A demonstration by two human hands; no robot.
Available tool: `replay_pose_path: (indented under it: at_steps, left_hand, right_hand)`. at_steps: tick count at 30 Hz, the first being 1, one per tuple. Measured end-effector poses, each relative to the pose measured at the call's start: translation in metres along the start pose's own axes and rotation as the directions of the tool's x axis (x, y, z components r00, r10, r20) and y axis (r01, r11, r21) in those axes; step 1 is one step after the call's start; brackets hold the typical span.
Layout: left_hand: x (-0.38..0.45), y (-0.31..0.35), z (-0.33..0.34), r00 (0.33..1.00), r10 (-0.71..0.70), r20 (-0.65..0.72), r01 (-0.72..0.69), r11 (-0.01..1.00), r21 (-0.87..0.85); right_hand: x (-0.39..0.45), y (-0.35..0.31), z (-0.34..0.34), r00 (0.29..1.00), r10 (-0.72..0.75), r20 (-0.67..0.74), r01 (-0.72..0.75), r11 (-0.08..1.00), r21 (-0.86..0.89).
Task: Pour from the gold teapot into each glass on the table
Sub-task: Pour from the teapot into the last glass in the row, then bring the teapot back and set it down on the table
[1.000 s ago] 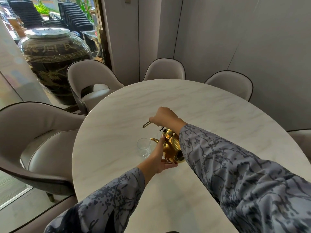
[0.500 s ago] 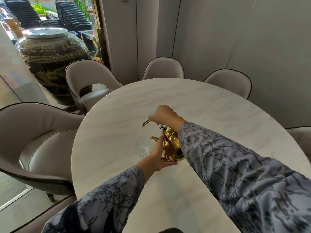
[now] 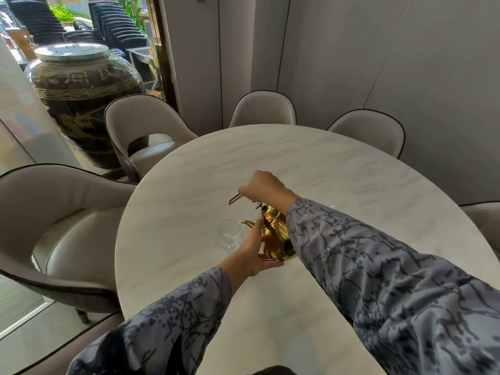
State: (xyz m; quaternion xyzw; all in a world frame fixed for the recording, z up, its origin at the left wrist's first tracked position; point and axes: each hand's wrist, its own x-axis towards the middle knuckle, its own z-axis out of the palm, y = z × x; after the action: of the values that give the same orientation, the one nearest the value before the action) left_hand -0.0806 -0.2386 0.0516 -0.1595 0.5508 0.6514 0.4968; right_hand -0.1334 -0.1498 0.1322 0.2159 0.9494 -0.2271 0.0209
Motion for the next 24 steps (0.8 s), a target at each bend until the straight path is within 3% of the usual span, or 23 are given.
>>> replay_pose_path:
  at_steps: [14,20,24]
  left_hand:
    - [0.025,-0.015,-0.026,0.997,0.057,-0.043,-0.051,0.990,0.129]
    - [0.030,-0.021,-0.032,0.985,0.136,-0.104,-0.107,0.963,0.246]
    - [0.032,-0.028,-0.027,0.965,0.208,-0.159,-0.143,0.928,0.345]
  right_hand:
    - [-0.010,0.022,0.024,0.998,0.025,-0.059,-0.015,0.987,0.157]
    - [-0.027,0.049,0.032,0.991,0.074,-0.114,-0.030,0.936,0.351]
    - [-0.040,0.070,0.032,0.980,0.153,-0.124,-0.065,0.847,0.527]
